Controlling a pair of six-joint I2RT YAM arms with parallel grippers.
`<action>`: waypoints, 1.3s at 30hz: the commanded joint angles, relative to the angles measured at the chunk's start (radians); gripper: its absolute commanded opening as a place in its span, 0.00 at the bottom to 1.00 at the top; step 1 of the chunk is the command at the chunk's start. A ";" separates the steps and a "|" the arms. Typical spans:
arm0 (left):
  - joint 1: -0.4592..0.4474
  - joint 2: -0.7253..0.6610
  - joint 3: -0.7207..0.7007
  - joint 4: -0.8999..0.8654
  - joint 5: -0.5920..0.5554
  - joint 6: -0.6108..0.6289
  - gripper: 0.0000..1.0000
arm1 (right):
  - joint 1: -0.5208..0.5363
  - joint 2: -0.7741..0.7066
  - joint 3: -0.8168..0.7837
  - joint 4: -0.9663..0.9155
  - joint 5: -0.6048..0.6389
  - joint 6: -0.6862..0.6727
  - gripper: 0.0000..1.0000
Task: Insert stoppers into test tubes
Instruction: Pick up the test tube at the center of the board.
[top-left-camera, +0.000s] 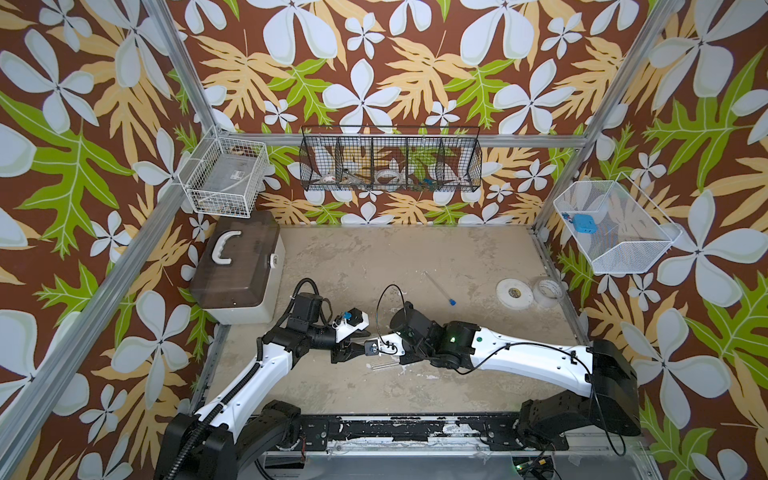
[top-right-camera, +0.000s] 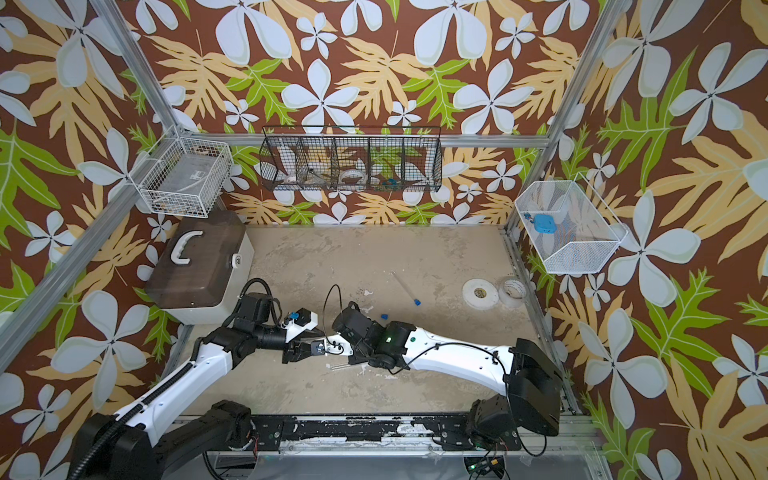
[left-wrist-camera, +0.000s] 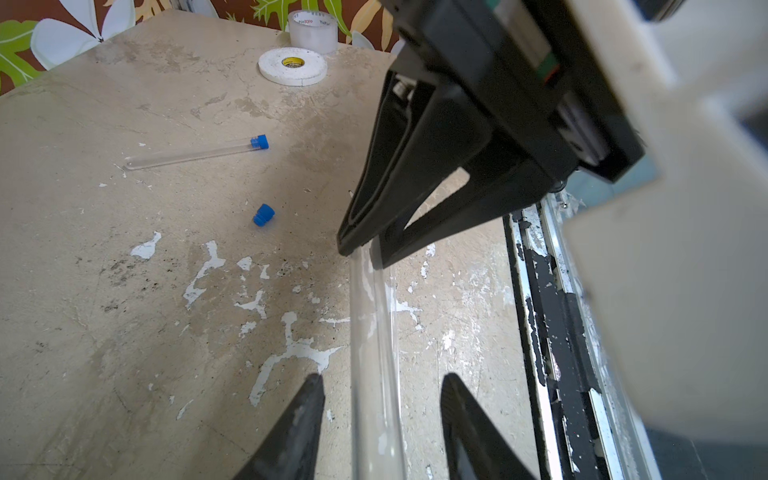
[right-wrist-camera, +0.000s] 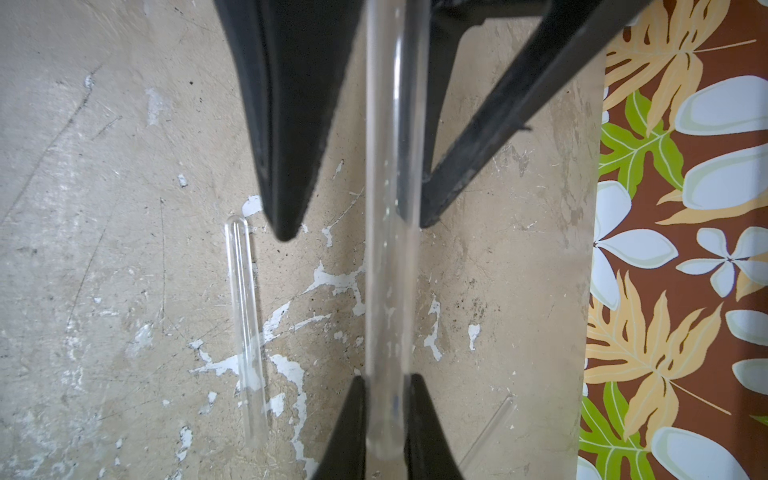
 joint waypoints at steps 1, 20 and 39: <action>-0.002 -0.002 -0.003 0.028 0.024 -0.002 0.40 | 0.002 0.001 0.008 0.019 -0.027 0.003 0.14; 0.000 -0.015 -0.007 0.049 0.016 -0.027 0.09 | 0.003 -0.013 0.011 0.013 -0.014 0.009 0.31; 0.156 -0.129 -0.045 0.292 0.067 -0.416 0.05 | -0.292 -0.063 0.064 -0.208 -0.083 0.104 0.75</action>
